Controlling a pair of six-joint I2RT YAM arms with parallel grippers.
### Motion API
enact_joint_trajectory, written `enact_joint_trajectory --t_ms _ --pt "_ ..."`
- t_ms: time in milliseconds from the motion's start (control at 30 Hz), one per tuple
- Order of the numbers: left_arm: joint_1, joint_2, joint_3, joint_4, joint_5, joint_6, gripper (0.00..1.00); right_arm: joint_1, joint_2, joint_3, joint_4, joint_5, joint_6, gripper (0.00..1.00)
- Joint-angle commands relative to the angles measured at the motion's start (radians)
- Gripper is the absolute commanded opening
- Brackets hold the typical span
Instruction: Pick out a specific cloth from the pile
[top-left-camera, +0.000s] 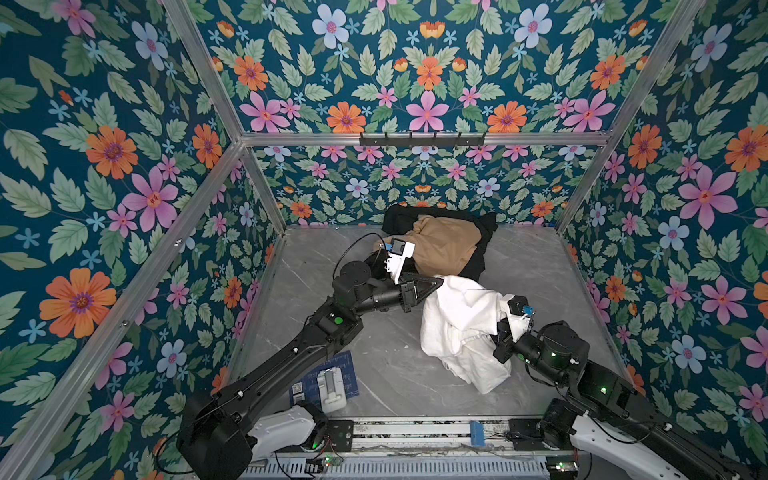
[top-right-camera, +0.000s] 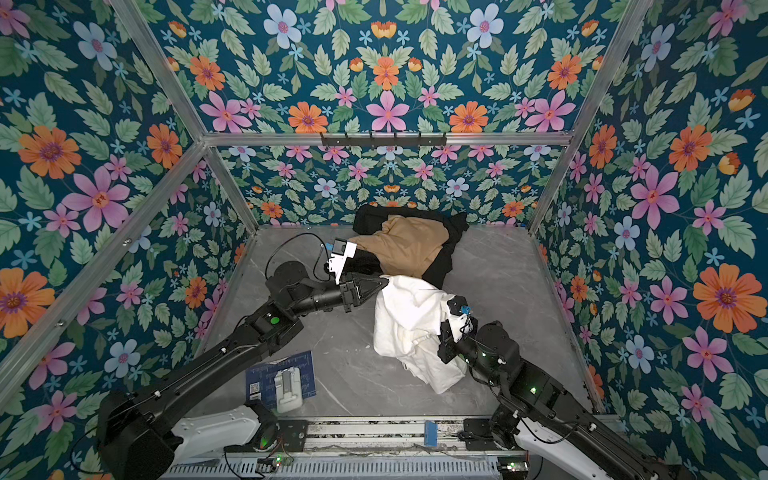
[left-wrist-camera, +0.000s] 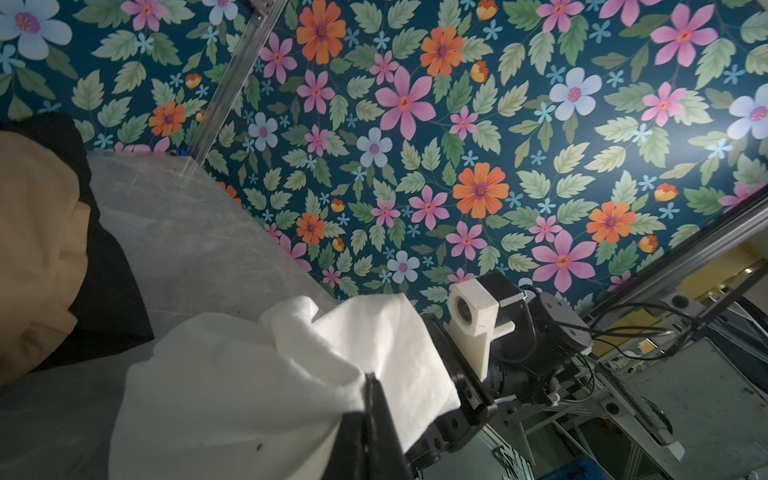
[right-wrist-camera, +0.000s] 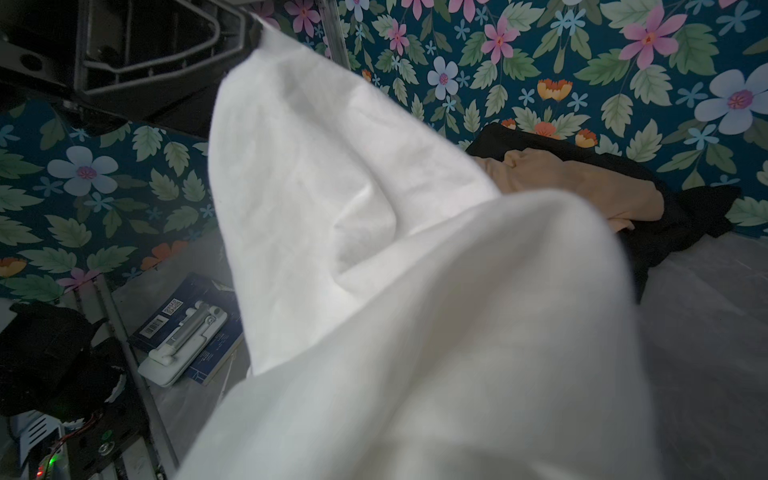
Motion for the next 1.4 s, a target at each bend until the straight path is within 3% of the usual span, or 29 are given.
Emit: enact_joint_trajectory --t_ms 0,233,667,1000,1367 --pt "-0.002 -0.001 -0.031 -0.015 -0.004 0.033 0.0 0.001 -0.009 -0.04 0.082 0.021 0.055 0.0" --pt "-0.013 0.014 -0.09 -0.067 0.004 0.071 0.0 0.0 -0.028 -0.1 0.033 0.079 0.136 0.0" --pt "-0.022 0.074 -0.188 -0.133 0.011 0.16 0.0 0.0 -0.053 -0.155 -0.21 0.211 0.479 0.0" --pt "-0.024 0.132 -0.261 -0.111 0.006 0.19 0.0 -0.013 0.03 -0.117 -0.381 0.176 0.625 0.0" --pt "-0.027 0.191 -0.338 -0.026 0.014 0.161 0.0 -0.037 0.075 -0.152 -0.427 0.084 0.711 0.0"
